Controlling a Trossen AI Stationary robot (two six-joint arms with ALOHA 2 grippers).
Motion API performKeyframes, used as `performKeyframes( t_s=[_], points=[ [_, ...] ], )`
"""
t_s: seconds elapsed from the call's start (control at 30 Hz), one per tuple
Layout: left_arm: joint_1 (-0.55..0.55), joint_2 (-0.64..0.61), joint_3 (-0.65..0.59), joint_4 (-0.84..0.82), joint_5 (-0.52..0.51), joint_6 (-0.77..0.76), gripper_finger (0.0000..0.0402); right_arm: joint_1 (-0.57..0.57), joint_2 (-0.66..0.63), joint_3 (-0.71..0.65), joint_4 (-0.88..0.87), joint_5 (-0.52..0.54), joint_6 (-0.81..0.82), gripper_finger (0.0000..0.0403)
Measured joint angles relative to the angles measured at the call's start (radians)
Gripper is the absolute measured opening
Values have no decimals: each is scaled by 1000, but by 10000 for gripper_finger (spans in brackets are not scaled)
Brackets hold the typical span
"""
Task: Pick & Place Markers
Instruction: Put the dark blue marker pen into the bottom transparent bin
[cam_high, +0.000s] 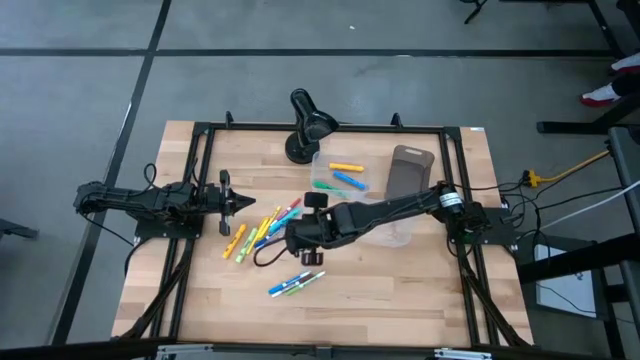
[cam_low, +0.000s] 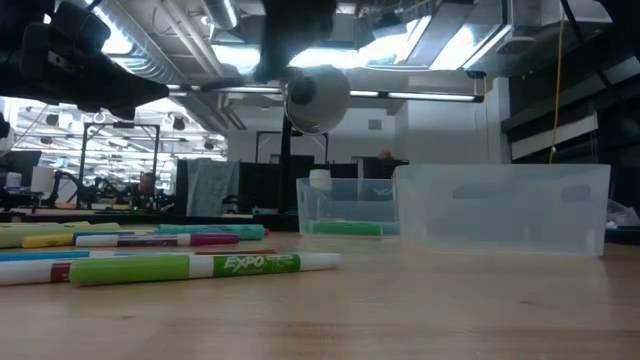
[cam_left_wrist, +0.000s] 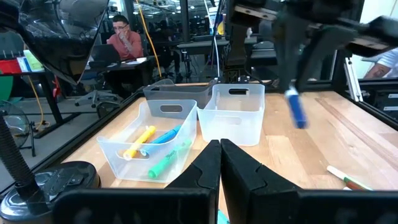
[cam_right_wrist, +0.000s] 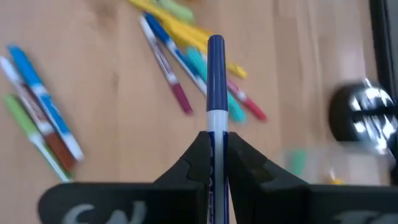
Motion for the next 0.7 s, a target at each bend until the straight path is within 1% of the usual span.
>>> performKeyframes(
  t_s=[0.23,0.47,0.53,0.7],
  points=[
    [0,0,0,0,0,0,6,-1,1,9,-213,62,98,33],
    [0,0,0,0,0,0,6,-1,1,9,-443,155,235,33],
    [0,0,0,0,0,0,6,-2,1,8,-456,166,260,33],
    [0,0,0,0,0,0,6,-2,-6,7,-454,166,246,33]
  ],
)
